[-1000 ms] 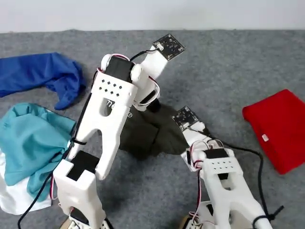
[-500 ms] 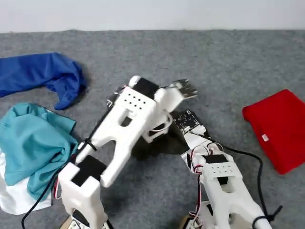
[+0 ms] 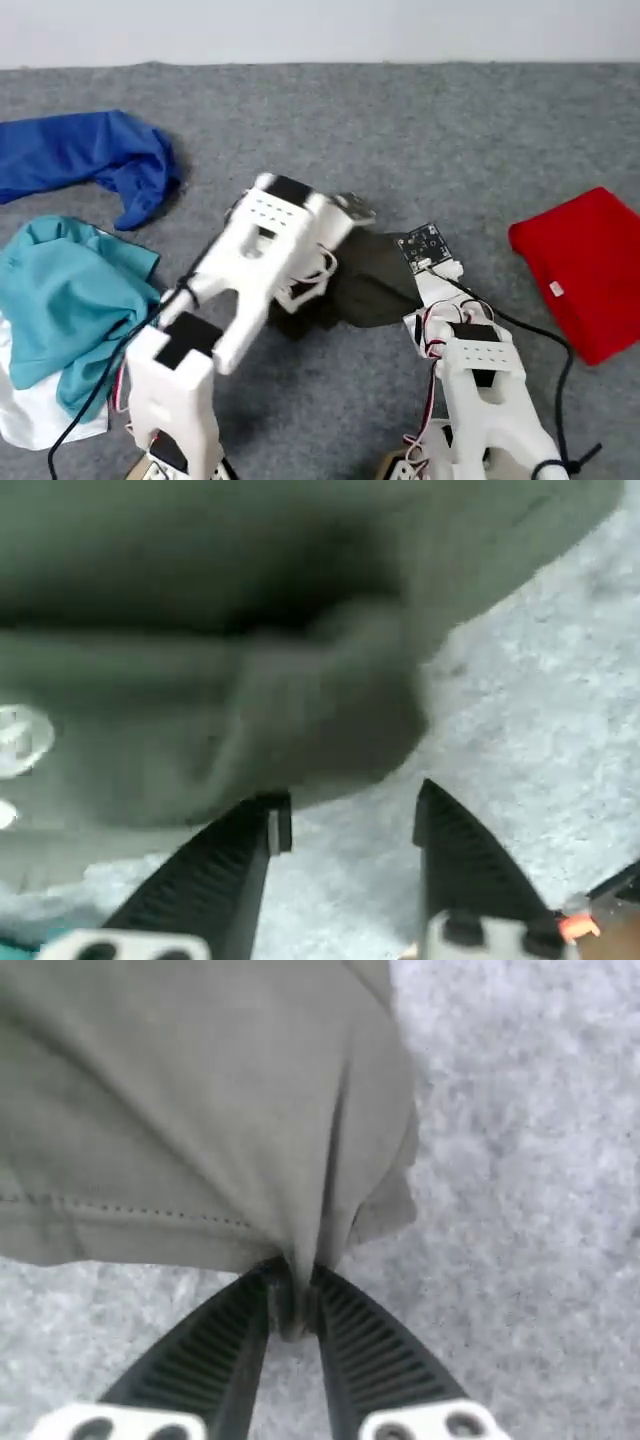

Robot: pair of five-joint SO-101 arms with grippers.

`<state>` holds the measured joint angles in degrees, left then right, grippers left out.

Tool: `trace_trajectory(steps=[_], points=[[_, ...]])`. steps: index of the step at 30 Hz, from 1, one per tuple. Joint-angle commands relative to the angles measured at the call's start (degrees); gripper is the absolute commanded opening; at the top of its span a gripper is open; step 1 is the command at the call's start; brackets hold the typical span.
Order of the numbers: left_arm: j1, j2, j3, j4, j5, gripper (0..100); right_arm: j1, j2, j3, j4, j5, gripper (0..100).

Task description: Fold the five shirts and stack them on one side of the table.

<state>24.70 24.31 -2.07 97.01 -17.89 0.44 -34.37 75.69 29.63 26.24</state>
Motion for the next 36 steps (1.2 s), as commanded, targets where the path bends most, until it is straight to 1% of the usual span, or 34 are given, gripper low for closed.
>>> trace_trajectory(steps=[1,6,8,10,13,14,17,20,21,27,29,32,36], points=[[3.43,1.49,-0.13,-1.14,-0.18,20,1.1,-0.57,-2.02,-0.92,-0.62,0.9],[3.43,7.38,-0.31,-4.92,-0.09,20,1.19,-0.57,-2.02,-0.92,-0.53,0.9],[3.43,8.88,-1.27,-5.27,-0.09,19,1.19,-0.57,-2.02,-0.92,-0.53,0.9],[3.43,8.97,-2.68,-4.48,-0.26,15,1.19,-0.57,-2.02,-0.92,-0.53,0.9],[3.43,8.97,-3.82,-4.22,-0.44,5,1.01,-0.57,-2.02,-0.92,-0.53,0.9],[3.43,8.97,-4.18,-3.78,-0.44,1,1.01,-0.57,-2.02,-0.92,-0.53,0.9],[3.43,8.97,-6.37,-1.05,-0.97,1,1.01,-0.57,-2.02,-0.92,-0.53,0.9],[3.52,8.97,-10.77,3.43,-3.78,1,1.19,-0.57,-2.02,-0.92,-0.62,0.9],[3.69,8.79,-11.91,3.69,-4.04,1,1.27,-0.57,-2.02,-0.92,-0.62,0.9],[3.43,-0.26,-13.49,3.6,-4.4,1,1.36,-1.19,-3.6,-0.92,-0.7,0.9],[3.25,-4.4,-13.14,3.6,-4.4,1,2.24,-1.19,-5.63,-0.48,-2.64,0.9],[0.97,-10.2,-13.14,3.6,-4.48,1,5.67,-1.19,-9.67,-0.4,-5.45,0.9],[-4.31,-16.09,-13.05,3.6,-4.48,1,10.77,-1.19,-14.86,-0.22,-6.42,0.9]])
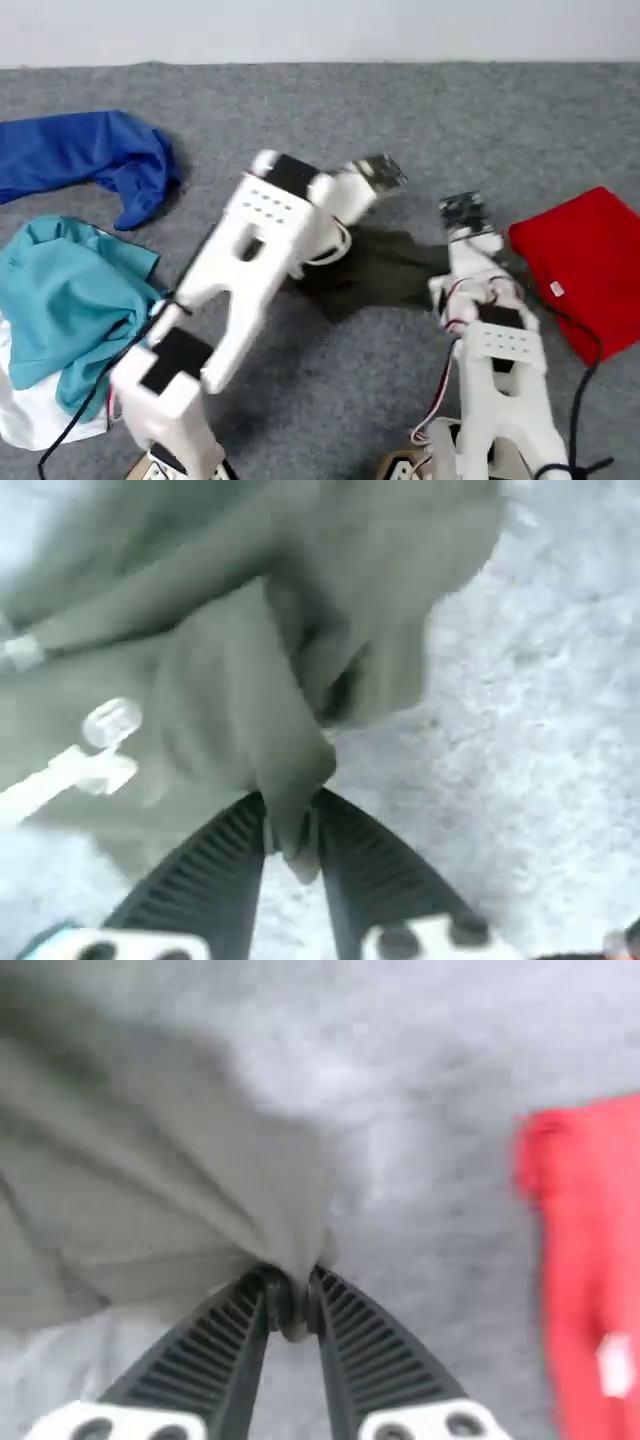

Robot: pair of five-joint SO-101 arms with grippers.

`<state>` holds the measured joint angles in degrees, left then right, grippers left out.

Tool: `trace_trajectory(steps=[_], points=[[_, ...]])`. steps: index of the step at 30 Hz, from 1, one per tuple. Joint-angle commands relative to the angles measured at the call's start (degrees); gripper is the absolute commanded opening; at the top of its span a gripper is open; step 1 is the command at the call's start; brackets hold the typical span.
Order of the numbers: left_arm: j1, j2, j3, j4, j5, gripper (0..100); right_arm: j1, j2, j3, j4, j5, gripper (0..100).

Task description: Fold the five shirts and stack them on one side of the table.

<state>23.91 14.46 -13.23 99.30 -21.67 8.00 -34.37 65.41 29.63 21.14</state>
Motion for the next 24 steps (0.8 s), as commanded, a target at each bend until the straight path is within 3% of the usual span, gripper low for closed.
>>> trace_trajectory(steps=[1,13,24], points=[[-4.57,-7.3,-1.89,1.32,-0.62,1,4.09,-1.19,-5.63,-0.13,-1.32,0.9],[-12.48,-18.64,-2.33,0.62,-0.7,1,3.56,-1.19,-25.49,5.76,-3.78,0.9],[-16.79,-37.45,-2.33,-7.74,-0.62,1,3.12,-1.27,-56.18,25.98,-4.13,0.9]])
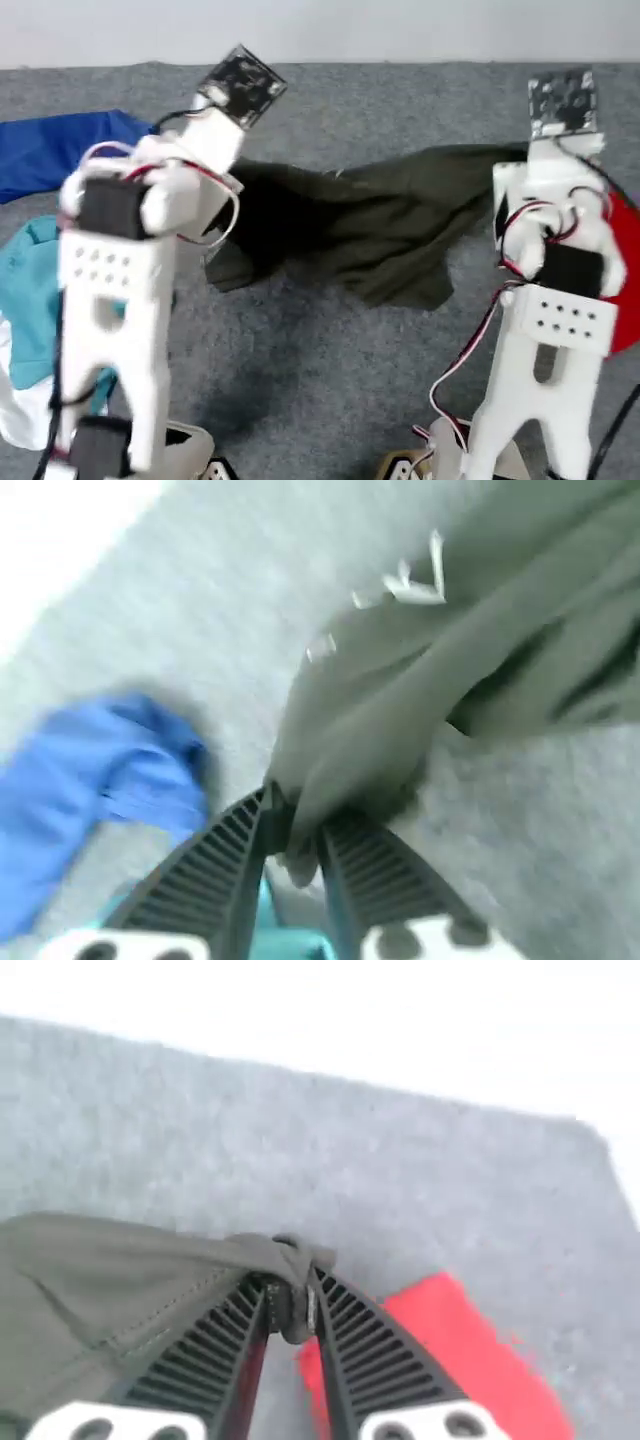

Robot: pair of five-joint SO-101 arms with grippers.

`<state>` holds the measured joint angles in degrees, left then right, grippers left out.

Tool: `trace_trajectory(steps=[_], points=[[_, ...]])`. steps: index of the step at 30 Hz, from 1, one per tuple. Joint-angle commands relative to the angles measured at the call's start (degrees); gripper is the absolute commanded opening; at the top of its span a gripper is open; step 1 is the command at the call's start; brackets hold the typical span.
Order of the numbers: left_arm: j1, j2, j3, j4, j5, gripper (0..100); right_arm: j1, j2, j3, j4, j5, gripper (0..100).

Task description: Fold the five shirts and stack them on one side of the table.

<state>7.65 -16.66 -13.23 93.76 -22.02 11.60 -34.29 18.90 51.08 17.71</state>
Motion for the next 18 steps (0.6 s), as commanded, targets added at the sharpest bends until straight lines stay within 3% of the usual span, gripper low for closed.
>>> trace_trajectory(steps=[1,10,18], points=[[-0.53,-8.0,-2.33,-2.46,-0.26,1,-1.01,-1.36,-12.75,6.55,-0.7,0.9],[-0.53,-21.36,-2.33,-2.55,-0.26,1,-9.36,-9.36,-33.14,17.27,-0.7,0.9],[-0.53,-29.19,-2.24,-2.29,-0.09,1,-9.45,-19.03,-37.1,21.23,-0.7,0.9]])
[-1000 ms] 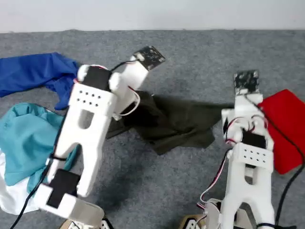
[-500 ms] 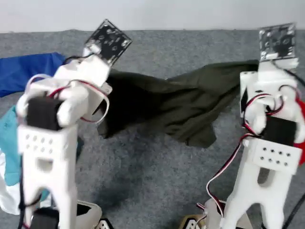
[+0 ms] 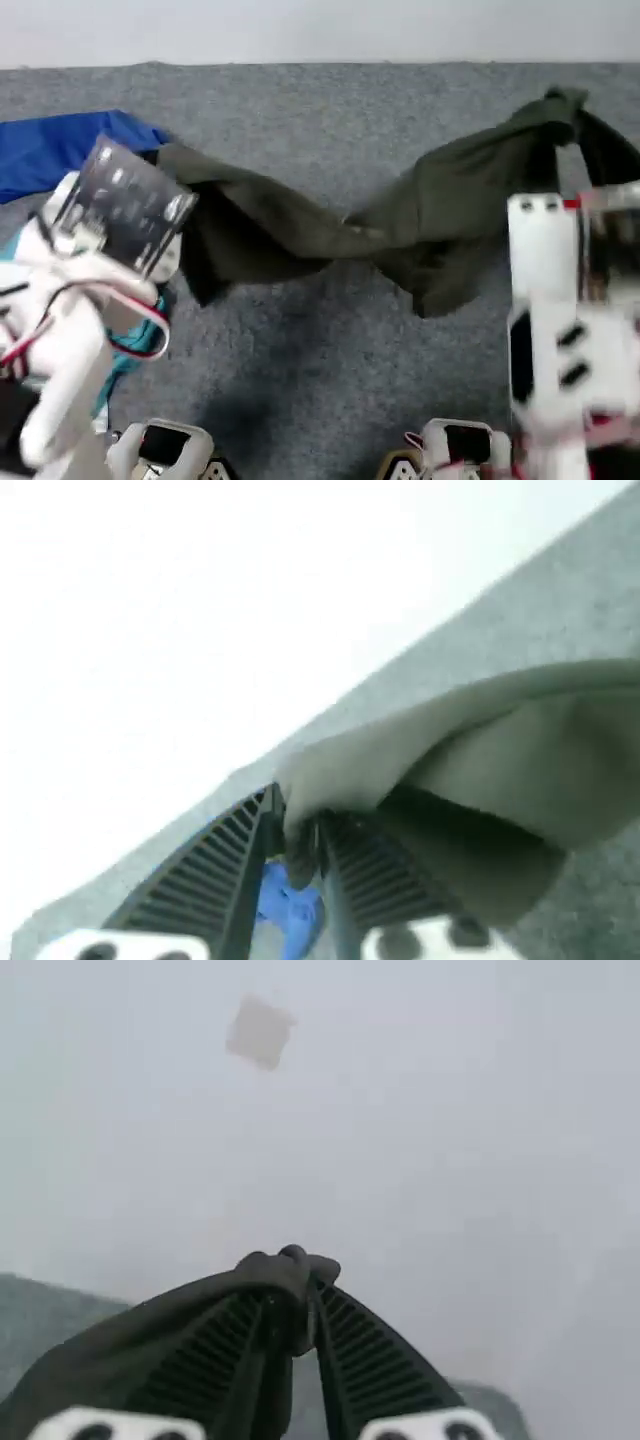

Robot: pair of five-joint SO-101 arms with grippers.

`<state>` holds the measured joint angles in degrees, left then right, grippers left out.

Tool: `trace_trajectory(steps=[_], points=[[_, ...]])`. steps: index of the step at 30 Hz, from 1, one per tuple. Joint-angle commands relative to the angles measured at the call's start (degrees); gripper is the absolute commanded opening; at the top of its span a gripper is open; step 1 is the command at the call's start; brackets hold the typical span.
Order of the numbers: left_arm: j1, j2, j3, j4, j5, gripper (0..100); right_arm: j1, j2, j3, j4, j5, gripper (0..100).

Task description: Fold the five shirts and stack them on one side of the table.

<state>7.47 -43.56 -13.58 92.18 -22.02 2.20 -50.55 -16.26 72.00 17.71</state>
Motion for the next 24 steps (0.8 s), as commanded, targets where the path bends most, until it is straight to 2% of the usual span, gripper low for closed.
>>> trace_trajectory(steps=[1,4,9,14,18,24], points=[[-0.44,-3.08,-1.89,-0.7,-0.09,1,-0.04,-4.26,-1.93,0.22,-0.7,0.9],[-0.44,-5.63,-1.98,-0.7,0.0,1,1.45,-8.84,-1.93,0.22,-0.62,0.9],[-3.52,-9.67,-6.02,0.0,0.18,1,12.18,-16.22,-1.93,-1.27,-0.88,0.9],[-6.95,-10.55,-14.37,3.08,4.31,1,19.65,-21.93,-1.93,-2.15,-7.65,0.9],[-7.12,-10.55,-17.71,3.34,4.84,1,20.88,-22.46,-1.93,-2.59,-8.7,0.9],[-7.03,-9.76,-15.87,4.22,4.84,1,20.97,-21.93,-1.32,-3.65,-8.7,0.9]])
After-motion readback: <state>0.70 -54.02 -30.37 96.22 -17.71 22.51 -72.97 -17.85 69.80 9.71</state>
